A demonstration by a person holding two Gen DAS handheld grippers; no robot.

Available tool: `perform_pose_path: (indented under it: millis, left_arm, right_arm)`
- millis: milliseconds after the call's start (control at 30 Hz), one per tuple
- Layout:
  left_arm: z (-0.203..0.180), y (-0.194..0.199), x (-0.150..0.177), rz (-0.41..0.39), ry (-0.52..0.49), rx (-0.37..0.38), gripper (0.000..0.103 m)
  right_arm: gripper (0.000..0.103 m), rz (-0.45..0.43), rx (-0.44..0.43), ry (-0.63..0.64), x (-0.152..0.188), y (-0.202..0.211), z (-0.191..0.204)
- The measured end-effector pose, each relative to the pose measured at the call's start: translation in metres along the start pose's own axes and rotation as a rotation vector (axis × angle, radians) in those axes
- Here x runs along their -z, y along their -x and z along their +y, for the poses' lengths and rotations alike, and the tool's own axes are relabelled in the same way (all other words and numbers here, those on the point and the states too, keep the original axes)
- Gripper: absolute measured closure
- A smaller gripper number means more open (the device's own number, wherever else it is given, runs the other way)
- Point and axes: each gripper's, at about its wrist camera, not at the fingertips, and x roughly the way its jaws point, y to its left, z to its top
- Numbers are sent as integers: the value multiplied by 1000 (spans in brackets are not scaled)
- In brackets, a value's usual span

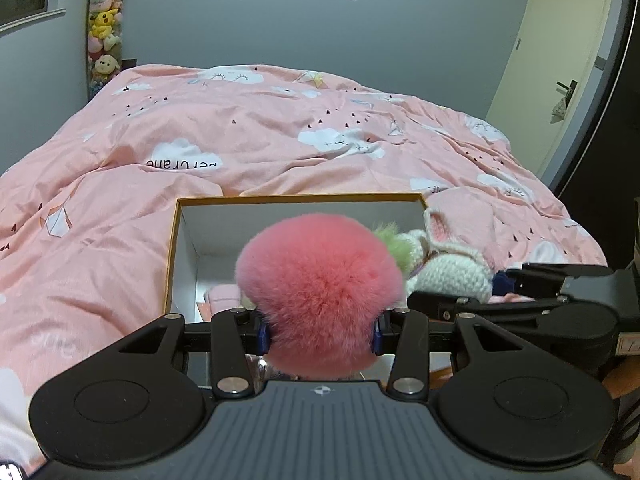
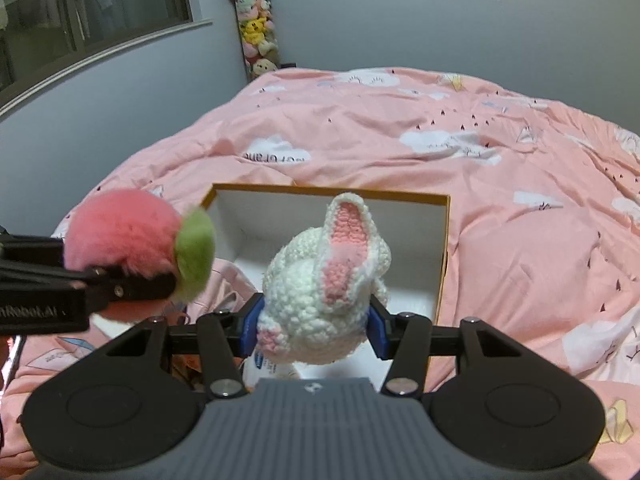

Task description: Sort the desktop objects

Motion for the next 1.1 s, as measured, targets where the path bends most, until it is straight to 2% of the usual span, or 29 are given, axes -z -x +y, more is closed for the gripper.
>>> perform_pose_path:
  millis: [300, 567, 733, 1100]
  left_arm:
    - [22, -28, -21, 28, 26, -20, 54]
    - [24, -54, -29, 62, 34, 5, 54]
    - [23, -66, -30, 85, 21, 12, 54]
    - [29, -81, -27, 123, 27, 13, 54]
  right_arm:
    - [49, 50, 34, 10, -2, -43, -6]
    - [49, 144, 32, 31, 13, -73, -7]
    - [48, 145, 72, 83, 19, -79, -1]
    - [43, 301, 14, 147, 18, -86, 7]
